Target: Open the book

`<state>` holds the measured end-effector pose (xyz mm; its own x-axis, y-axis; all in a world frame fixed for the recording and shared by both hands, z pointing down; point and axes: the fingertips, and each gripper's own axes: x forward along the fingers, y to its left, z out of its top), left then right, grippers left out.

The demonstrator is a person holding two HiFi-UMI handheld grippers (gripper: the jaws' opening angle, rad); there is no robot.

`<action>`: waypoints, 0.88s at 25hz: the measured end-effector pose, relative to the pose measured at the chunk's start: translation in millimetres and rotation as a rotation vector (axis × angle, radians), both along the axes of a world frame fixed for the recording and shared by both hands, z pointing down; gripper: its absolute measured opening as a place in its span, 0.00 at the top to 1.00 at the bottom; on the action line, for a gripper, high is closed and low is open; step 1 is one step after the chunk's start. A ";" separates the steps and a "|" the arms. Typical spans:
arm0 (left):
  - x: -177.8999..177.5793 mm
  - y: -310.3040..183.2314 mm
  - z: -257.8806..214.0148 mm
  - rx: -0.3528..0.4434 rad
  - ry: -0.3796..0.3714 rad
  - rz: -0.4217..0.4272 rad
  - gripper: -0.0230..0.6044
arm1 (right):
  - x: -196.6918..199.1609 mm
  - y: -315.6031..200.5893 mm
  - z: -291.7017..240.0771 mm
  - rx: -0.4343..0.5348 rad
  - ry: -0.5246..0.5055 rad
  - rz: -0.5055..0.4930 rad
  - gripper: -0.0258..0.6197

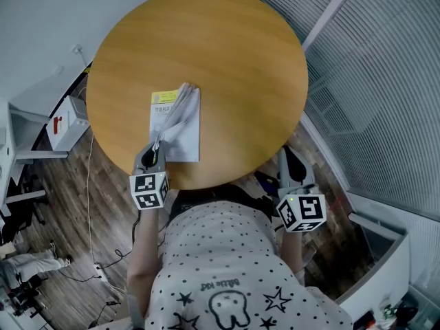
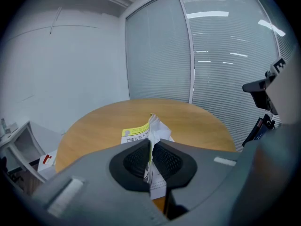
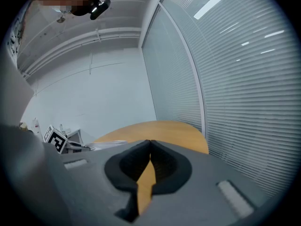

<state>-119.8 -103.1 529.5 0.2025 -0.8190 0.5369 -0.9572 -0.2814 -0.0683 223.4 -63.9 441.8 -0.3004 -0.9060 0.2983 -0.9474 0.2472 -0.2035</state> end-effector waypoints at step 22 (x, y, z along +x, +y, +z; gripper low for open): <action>-46.9 1.4 -11.6 0.058 0.008 -0.136 0.93 | -9.6 3.2 -6.5 0.004 0.017 0.000 0.95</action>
<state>-166.7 -101.7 517.9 0.0911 -0.8690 0.4863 -0.9868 -0.1444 -0.0730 213.8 -60.7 435.3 -0.2954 -0.9073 0.2993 -0.9506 0.2479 -0.1866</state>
